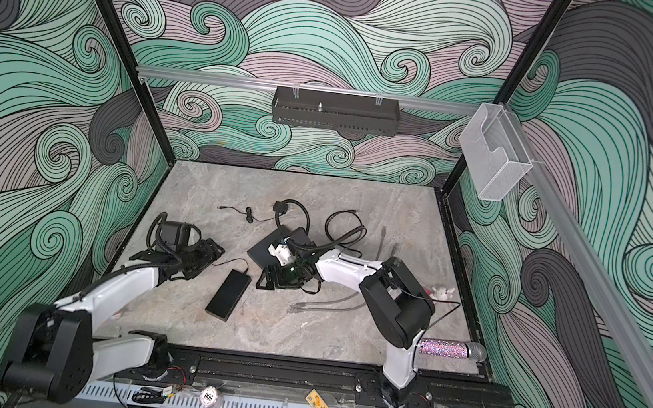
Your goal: Insert the plug into the switch port
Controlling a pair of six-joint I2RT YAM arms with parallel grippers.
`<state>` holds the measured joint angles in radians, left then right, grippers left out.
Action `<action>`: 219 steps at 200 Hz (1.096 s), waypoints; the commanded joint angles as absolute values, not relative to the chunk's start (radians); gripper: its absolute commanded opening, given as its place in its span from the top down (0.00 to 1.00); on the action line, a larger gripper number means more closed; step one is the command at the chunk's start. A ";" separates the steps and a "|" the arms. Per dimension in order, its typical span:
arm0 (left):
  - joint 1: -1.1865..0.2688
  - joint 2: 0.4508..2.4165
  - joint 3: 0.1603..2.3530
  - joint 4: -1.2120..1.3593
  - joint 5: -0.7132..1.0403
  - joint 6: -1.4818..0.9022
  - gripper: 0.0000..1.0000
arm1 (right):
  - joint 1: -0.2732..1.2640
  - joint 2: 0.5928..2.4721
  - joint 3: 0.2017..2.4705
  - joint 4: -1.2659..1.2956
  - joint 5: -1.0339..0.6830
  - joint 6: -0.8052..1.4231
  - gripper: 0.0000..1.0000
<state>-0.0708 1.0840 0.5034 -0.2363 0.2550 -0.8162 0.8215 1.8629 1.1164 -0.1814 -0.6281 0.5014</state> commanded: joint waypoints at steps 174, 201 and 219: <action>-0.101 0.831 0.342 -0.295 0.474 -0.809 0.25 | 0.873 1.692 1.105 -0.410 -0.431 0.393 0.24; -0.110 0.723 0.447 -0.402 0.473 -0.778 0.09 | 0.846 1.490 0.997 -0.560 -0.266 0.343 0.22; -0.115 0.661 0.517 -0.434 0.515 -0.750 0.01 | 0.803 1.392 0.913 -0.604 -0.228 0.352 0.24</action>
<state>-0.1020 0.7341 0.4191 -0.3481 0.4625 -0.8093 0.8463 1.4754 1.0069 -0.4351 -0.3767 0.3996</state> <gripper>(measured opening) 0.978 0.766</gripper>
